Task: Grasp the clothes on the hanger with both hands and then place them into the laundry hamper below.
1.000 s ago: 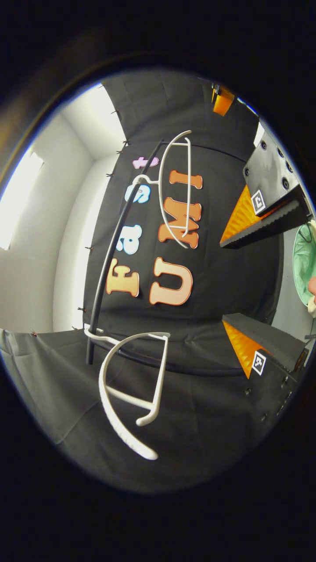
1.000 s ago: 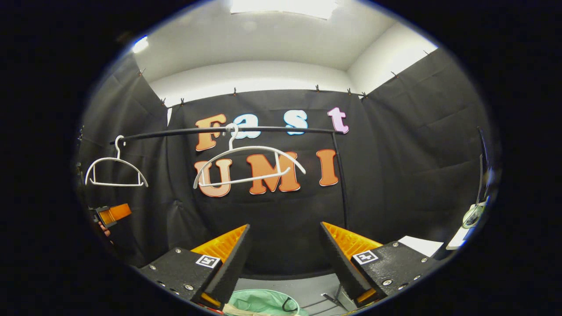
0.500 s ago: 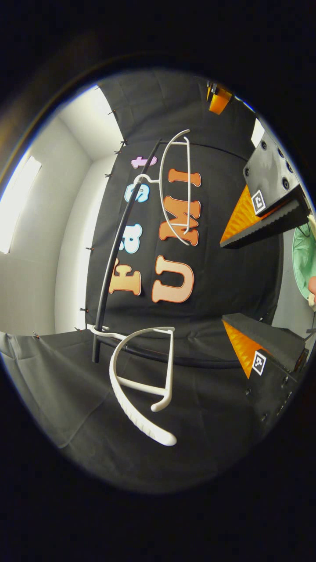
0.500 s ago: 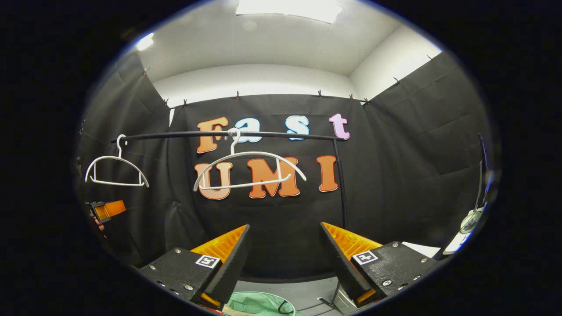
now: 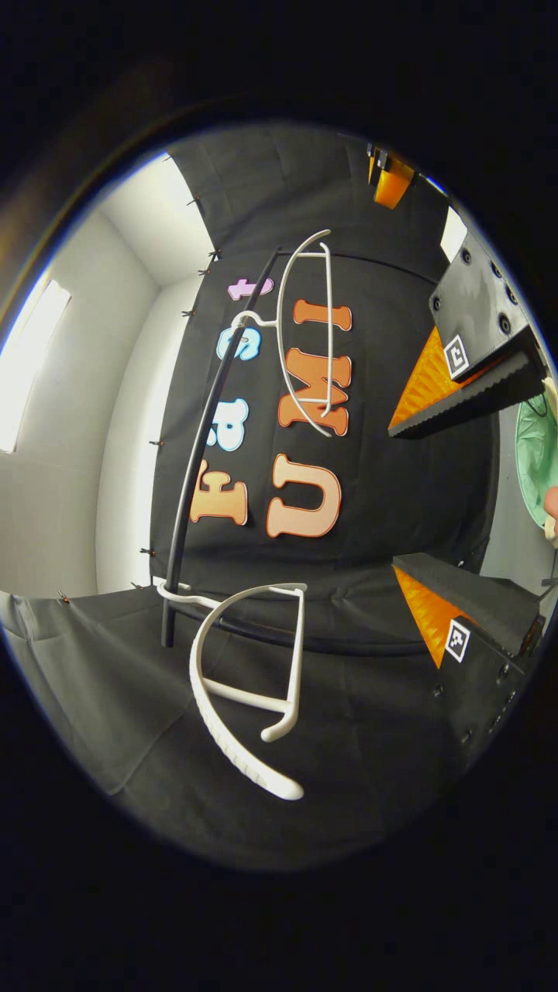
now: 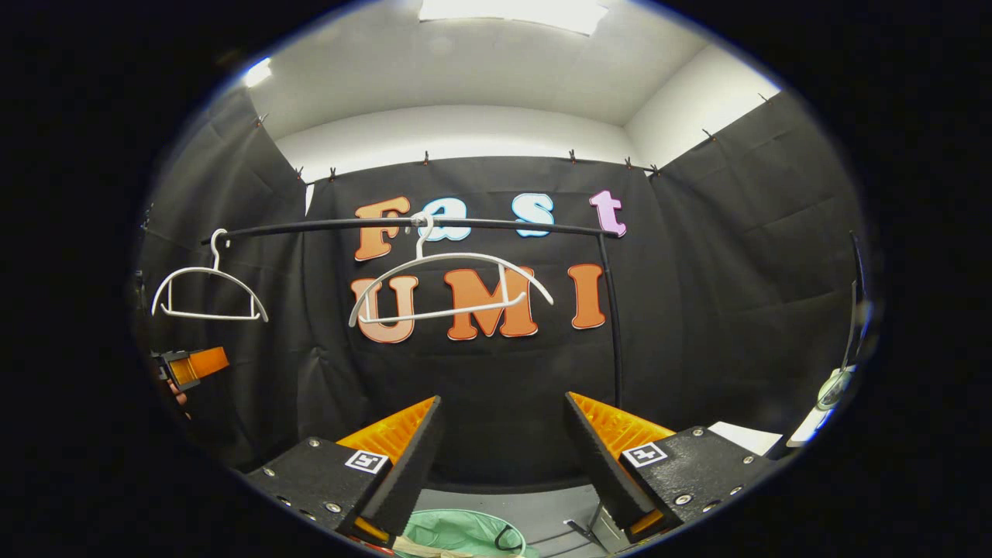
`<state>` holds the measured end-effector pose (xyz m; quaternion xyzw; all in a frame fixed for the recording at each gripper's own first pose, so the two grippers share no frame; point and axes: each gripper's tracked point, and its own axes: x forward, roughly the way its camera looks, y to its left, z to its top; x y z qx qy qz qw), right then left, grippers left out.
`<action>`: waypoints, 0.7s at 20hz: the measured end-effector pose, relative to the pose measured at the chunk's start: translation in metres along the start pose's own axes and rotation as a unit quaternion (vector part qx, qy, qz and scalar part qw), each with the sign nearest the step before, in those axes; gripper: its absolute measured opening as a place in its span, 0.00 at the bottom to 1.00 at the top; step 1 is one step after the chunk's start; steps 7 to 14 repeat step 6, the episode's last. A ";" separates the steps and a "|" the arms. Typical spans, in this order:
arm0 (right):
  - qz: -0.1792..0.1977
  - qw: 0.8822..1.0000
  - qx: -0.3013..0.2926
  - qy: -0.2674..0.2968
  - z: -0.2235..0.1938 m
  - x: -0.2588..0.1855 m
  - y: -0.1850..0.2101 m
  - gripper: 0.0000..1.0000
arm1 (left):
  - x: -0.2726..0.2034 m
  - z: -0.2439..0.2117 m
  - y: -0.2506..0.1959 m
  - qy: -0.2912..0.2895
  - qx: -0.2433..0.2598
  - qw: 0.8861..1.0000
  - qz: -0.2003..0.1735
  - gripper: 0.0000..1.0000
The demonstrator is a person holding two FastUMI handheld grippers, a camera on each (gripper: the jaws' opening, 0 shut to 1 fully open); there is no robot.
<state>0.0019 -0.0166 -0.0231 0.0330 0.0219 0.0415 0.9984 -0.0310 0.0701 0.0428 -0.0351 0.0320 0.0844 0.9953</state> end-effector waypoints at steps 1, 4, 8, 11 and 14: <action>-0.001 1.000 0.000 0.000 0.000 0.000 -0.001 0.94 | 0.000 0.000 0.000 0.000 0.001 1.000 -0.001 1.00; -0.001 1.000 0.002 0.001 -0.001 -0.001 -0.002 0.94 | 0.001 0.001 -0.002 -0.001 0.004 1.000 -0.003 1.00; -0.001 1.000 0.002 0.001 -0.002 -0.001 -0.002 0.94 | 0.002 0.001 -0.003 -0.001 0.004 1.000 -0.004 0.96; -0.001 1.000 0.002 0.001 -0.002 -0.001 -0.002 0.94 | 0.002 0.001 -0.003 -0.001 0.004 1.000 -0.004 0.96; -0.001 1.000 0.002 0.001 -0.002 -0.001 -0.002 0.94 | 0.002 0.001 -0.003 -0.001 0.004 1.000 -0.004 0.96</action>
